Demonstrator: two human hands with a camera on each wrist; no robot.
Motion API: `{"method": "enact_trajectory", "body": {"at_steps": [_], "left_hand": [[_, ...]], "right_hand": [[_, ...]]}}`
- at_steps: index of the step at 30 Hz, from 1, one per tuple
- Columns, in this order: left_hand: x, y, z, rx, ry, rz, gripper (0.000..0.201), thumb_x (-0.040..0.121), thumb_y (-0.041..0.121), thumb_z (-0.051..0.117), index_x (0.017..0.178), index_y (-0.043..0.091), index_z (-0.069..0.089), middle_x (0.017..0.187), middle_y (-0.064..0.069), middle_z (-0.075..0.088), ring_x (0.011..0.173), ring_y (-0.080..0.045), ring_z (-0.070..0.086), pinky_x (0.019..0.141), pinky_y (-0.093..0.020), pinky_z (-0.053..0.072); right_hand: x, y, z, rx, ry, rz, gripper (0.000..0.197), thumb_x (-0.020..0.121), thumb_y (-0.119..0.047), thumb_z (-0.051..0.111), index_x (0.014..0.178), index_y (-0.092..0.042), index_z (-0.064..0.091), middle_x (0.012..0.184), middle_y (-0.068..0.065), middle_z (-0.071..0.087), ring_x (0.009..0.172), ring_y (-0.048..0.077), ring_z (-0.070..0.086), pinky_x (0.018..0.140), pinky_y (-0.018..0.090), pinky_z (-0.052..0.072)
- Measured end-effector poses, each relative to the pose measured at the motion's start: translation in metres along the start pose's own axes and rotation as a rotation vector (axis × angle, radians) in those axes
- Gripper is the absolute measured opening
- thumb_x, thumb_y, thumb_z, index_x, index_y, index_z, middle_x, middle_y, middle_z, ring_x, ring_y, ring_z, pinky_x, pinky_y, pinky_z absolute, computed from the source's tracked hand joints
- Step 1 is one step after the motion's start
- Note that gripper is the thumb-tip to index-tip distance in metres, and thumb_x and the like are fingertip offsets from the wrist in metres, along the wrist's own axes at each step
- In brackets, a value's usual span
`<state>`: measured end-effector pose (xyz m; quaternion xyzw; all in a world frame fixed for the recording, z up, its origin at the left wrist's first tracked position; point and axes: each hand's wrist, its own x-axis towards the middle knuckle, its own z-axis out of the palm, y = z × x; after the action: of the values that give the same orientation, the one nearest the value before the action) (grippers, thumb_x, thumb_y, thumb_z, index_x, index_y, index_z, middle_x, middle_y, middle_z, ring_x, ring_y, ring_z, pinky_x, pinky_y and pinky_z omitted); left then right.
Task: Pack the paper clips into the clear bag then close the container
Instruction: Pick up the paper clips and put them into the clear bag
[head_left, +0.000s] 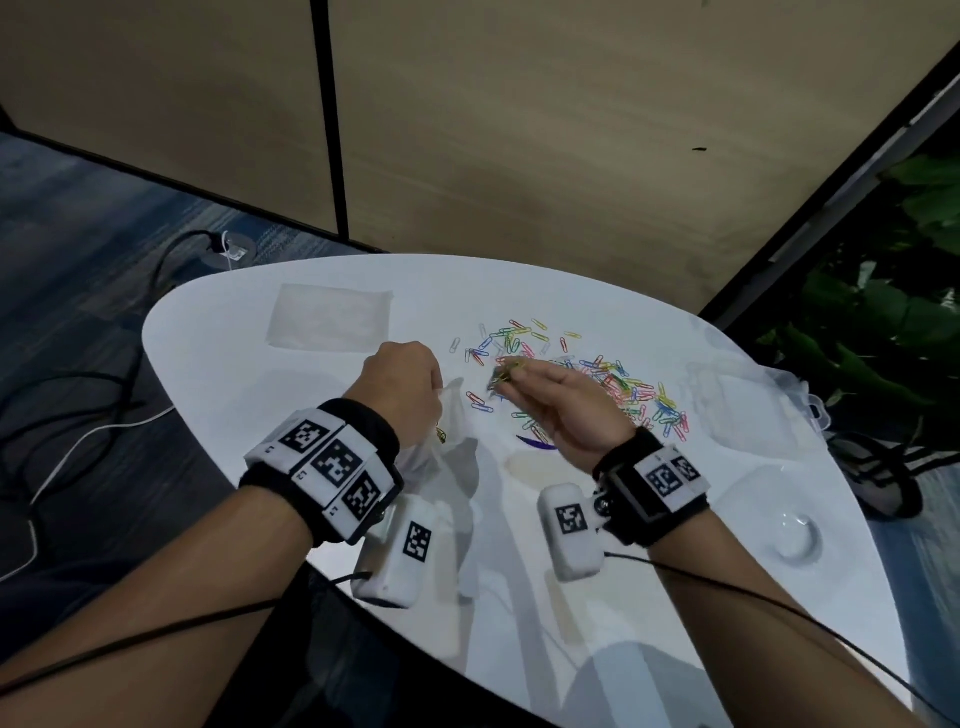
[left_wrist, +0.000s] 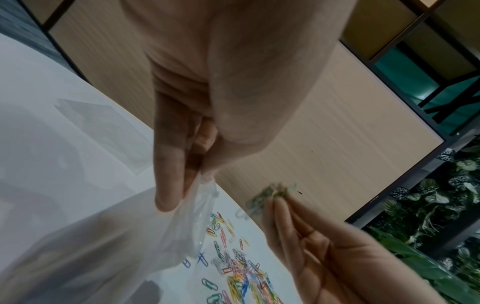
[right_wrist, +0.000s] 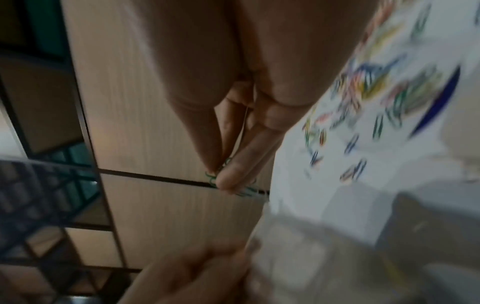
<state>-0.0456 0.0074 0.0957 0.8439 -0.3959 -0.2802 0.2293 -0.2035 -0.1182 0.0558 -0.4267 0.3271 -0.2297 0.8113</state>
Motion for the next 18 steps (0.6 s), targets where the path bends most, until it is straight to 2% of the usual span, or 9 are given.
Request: {"method": "enact_trajectory", "body": {"at_steps": [2, 4, 7, 9, 10, 12, 14, 16, 18], "left_hand": [[0.001, 0.003, 0.002, -0.011, 0.021, -0.001, 0.019, 0.092, 0.003, 0.055, 0.094, 0.011, 0.072, 0.100, -0.016, 0.071, 0.091, -0.034, 0.072, 0.083, -0.041, 0.062], [0.002, 0.005, 0.003, -0.020, 0.035, 0.009, 0.017, 0.091, 0.006, 0.057, 0.092, 0.013, 0.072, 0.100, -0.017, 0.071, 0.091, -0.035, 0.072, 0.084, -0.041, 0.061], [0.002, 0.003, 0.002, -0.026, 0.042, 0.031, 0.016, 0.092, 0.007, 0.058, 0.089, 0.012, 0.073, 0.095, -0.017, 0.071, 0.087, -0.035, 0.072, 0.083, -0.042, 0.061], [0.002, -0.003, 0.001, -0.036, 0.048, 0.039, 0.017, 0.092, 0.008, 0.057, 0.090, 0.012, 0.074, 0.094, -0.016, 0.071, 0.083, -0.033, 0.072, 0.080, -0.042, 0.062], [0.002, -0.006, -0.001, -0.040, 0.057, 0.042, 0.017, 0.093, 0.010, 0.057, 0.090, 0.013, 0.073, 0.094, -0.016, 0.071, 0.082, -0.032, 0.072, 0.079, -0.042, 0.062], [0.004, -0.014, -0.004, -0.044, 0.082, 0.045, 0.017, 0.094, 0.011, 0.056, 0.091, 0.015, 0.072, 0.092, -0.014, 0.071, 0.080, -0.031, 0.072, 0.080, -0.042, 0.061], [0.005, -0.022, -0.007, -0.034, 0.109, 0.063, 0.017, 0.096, 0.011, 0.055, 0.094, 0.013, 0.071, 0.087, -0.012, 0.071, 0.078, -0.030, 0.071, 0.080, -0.041, 0.060], [0.005, -0.029, -0.009, -0.030, 0.127, 0.080, 0.017, 0.097, 0.012, 0.054, 0.097, 0.011, 0.071, 0.085, -0.012, 0.070, 0.077, -0.031, 0.071, 0.079, -0.040, 0.059], [0.006, -0.033, -0.010, -0.020, 0.138, 0.084, 0.016, 0.098, 0.013, 0.054, 0.097, 0.013, 0.070, 0.085, -0.012, 0.070, 0.077, -0.031, 0.071, 0.079, -0.040, 0.059]], "right_hand": [[-0.008, 0.009, 0.019, -0.002, -0.086, 0.034, 0.016, 0.092, 0.006, 0.055, 0.103, 0.008, 0.066, 0.095, 0.012, 0.074, 0.088, 0.019, 0.072, 0.083, 0.022, 0.057], [-0.006, 0.023, 0.032, -0.134, -0.090, 0.030, 0.013, 0.090, 0.006, 0.059, 0.096, 0.002, 0.071, 0.091, 0.013, 0.073, 0.082, 0.020, 0.070, 0.083, 0.024, 0.058], [0.001, 0.036, 0.041, -0.635, 0.004, -0.121, 0.015, 0.085, 0.003, 0.067, 0.092, -0.005, 0.076, 0.084, 0.009, 0.074, 0.074, 0.018, 0.071, 0.081, 0.029, 0.058], [0.003, 0.032, 0.046, -1.019, -0.052, -0.205, 0.025, 0.084, -0.004, 0.065, 0.103, -0.015, 0.077, 0.089, 0.002, 0.077, 0.080, 0.012, 0.072, 0.082, 0.023, 0.056], [0.003, 0.026, 0.048, -1.120, -0.108, -0.210, 0.029, 0.085, -0.005, 0.063, 0.106, -0.019, 0.076, 0.091, -0.001, 0.077, 0.083, 0.010, 0.072, 0.080, 0.019, 0.055], [0.008, 0.014, 0.048, -1.088, -0.157, -0.195, 0.033, 0.086, 0.001, 0.055, 0.102, -0.017, 0.077, 0.090, 0.000, 0.076, 0.082, 0.012, 0.073, 0.077, 0.019, 0.056], [0.028, 0.005, 0.040, -0.889, -0.099, -0.186, 0.037, 0.086, 0.010, 0.046, 0.092, -0.010, 0.077, 0.090, 0.009, 0.075, 0.082, 0.020, 0.074, 0.078, 0.028, 0.059], [0.061, 0.004, 0.027, -0.998, 0.006, -0.240, 0.039, 0.088, 0.007, 0.044, 0.096, -0.012, 0.077, 0.100, 0.007, 0.074, 0.092, 0.021, 0.071, 0.085, 0.032, 0.058], [0.099, 0.012, 0.013, -1.399, -0.018, -0.294, 0.038, 0.092, -0.004, 0.048, 0.115, -0.021, 0.072, 0.127, 0.004, 0.066, 0.117, 0.020, 0.061, 0.103, 0.034, 0.048]]}}
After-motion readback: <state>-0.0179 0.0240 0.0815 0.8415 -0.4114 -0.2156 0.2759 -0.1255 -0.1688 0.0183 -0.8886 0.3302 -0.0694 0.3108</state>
